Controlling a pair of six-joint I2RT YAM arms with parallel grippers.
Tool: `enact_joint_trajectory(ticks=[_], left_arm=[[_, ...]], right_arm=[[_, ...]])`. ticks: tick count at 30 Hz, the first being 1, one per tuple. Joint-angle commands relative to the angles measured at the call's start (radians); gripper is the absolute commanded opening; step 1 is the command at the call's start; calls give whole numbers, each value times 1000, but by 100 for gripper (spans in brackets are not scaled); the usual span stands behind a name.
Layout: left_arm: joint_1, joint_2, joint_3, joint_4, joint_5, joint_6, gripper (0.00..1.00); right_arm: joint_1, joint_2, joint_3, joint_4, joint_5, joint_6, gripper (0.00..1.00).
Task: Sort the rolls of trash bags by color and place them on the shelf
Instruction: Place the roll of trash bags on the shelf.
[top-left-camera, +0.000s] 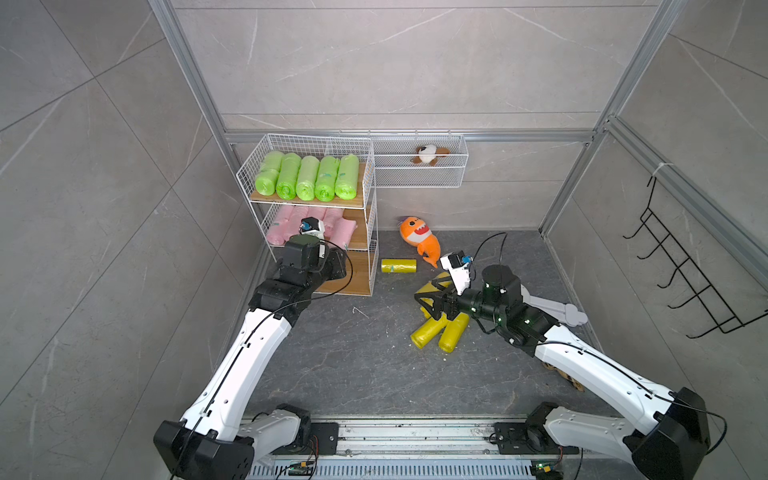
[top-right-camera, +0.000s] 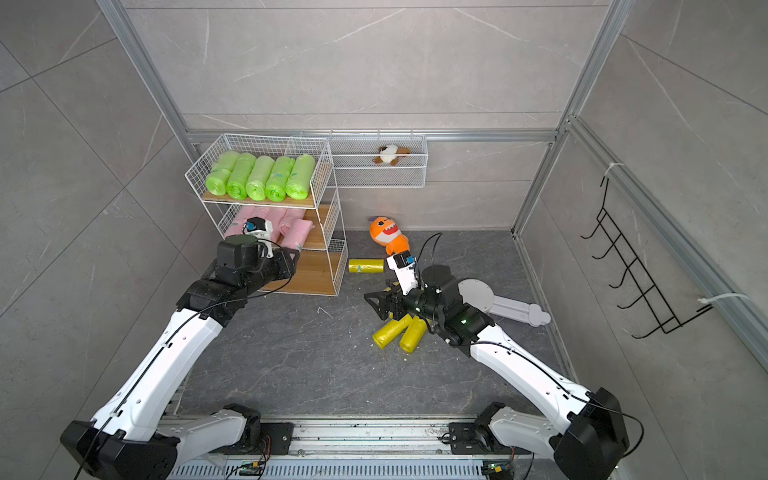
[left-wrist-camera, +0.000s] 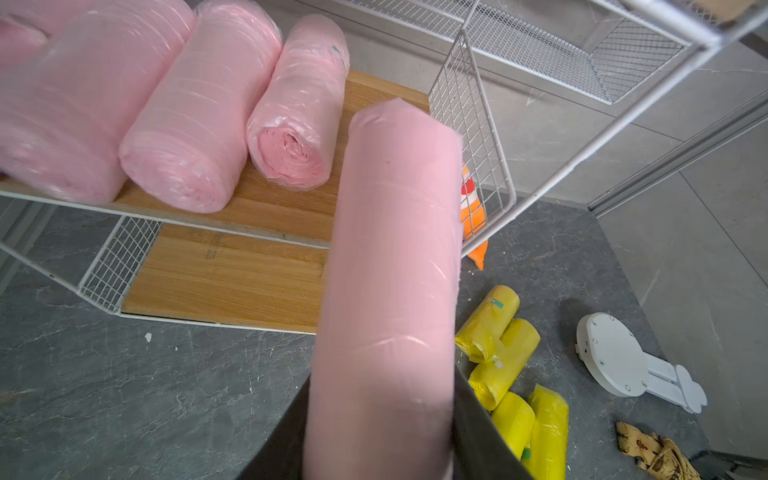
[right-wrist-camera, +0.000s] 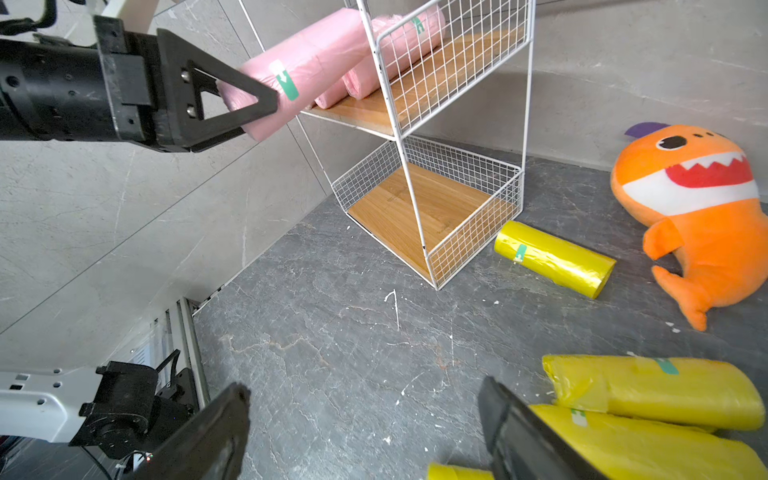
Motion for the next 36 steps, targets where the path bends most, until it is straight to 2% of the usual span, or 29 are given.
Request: enact_joint_trajectory(ticks=[1,10,20,25,36], left_arm=[[0,43,48,107,-23,-11,16],[0,131,58,228,-30,-36,20],[0,218,103,294,-45,-56,33],[-1,255,110,318,-78,-66,45],[0,144,-2,365,-78,-98,65]], right_arm=[[4,2,-16,-6,16,-3,90],[4,1,-20,-22,27,-9,90],[4,0,-30,-20,30,-7,90],[4,-6,-41,-24,35,-7,90],[4,-8,-60,-19,41,5,90]])
